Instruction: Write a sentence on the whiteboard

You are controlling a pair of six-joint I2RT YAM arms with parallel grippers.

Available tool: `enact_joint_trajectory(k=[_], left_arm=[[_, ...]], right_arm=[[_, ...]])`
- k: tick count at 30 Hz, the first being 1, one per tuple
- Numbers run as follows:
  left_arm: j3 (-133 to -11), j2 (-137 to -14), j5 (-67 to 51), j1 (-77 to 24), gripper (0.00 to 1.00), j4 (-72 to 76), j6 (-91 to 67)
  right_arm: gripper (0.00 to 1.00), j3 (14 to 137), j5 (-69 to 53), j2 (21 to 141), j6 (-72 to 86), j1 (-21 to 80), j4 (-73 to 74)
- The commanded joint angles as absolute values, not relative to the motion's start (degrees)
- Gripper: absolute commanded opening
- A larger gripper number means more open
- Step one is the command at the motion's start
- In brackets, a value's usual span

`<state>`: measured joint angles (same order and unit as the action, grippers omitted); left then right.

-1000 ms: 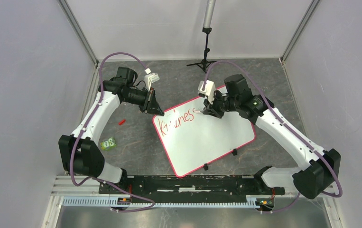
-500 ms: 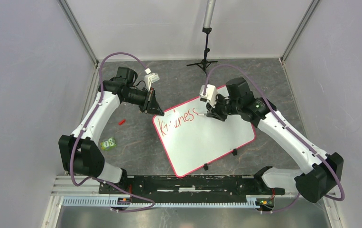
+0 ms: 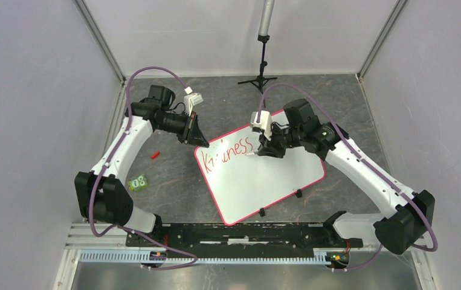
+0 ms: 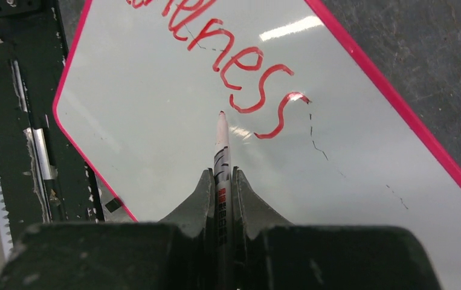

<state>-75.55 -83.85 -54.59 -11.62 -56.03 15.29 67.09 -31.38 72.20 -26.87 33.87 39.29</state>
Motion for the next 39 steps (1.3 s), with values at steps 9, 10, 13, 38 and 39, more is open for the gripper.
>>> enact_joint_trajectory(k=[9,10,13,38,39], left_arm=[[-77.6,-86.1,-52.3,-11.9,0.02,-54.9,15.7],[-77.9,-86.3,-51.9,-11.9,0.02,-55.0,15.7],[-79.3,-87.3,-51.4,-11.9,0.02,-56.8,17.5],[-80.8,-88.6,-46.7,-13.4,0.02,-58.6,19.8],[-80.6,-88.7,-46.7,-13.4,0.02,-58.6,19.9]], right_arm=[[0.0,74.0,-36.7,71.5,-29.2,31.2,43.0],[0.0,74.3,-37.3,71.7,-29.5,30.5,43.5],[0.0,75.0,-39.2,71.9,-30.5,28.2,44.6],[0.0,70.3,-34.2,69.4,-33.6,20.2,40.4],[0.0,70.0,-34.0,69.4,-33.2,20.2,39.7]])
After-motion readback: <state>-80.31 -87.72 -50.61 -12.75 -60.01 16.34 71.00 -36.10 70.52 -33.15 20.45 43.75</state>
